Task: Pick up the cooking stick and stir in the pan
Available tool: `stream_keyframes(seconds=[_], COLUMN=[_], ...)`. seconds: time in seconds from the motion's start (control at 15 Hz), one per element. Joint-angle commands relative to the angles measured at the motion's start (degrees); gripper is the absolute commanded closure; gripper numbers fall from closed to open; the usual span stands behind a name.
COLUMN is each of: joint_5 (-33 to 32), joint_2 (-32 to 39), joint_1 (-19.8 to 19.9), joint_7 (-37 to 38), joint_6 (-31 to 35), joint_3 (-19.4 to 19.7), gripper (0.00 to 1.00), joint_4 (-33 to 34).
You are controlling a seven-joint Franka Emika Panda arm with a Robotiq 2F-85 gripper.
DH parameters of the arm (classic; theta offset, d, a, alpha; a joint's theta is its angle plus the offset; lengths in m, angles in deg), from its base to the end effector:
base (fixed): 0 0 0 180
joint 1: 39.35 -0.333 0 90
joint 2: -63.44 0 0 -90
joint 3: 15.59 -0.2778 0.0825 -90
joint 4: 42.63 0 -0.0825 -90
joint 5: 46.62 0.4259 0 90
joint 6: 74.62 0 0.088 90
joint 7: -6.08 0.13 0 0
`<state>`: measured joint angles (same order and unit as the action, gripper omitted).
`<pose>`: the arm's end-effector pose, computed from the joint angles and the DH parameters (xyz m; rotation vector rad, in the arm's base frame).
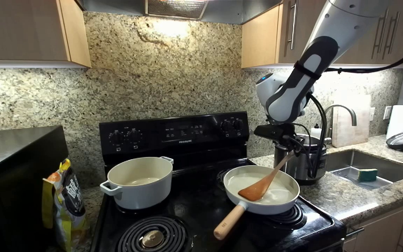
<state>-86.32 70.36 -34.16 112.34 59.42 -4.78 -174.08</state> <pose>0.5164 -0.1718 0.2056 1.8649 -1.9633 0.4139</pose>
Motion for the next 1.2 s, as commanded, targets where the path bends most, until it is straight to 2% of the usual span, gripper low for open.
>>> stream_keyframes(seconds=[0.0,0.4,0.87,1.13], joint_5=[-2.08,-2.61,-1.85,-1.71], joint_2=[-3.80,-6.09,-4.38,-3.97], joint_1=[1.26,3.49,5.25,5.00], joint_7=[-0.29,-0.90,1.19,2.20], joint_6=[2.16,4.52,4.18,3.69], joint_3=[0.95,2.39,3.21,3.10], gripper=[0.90,0.90,0.90,0.90], joint_4=[-4.65,-7.29,-3.99,-1.75])
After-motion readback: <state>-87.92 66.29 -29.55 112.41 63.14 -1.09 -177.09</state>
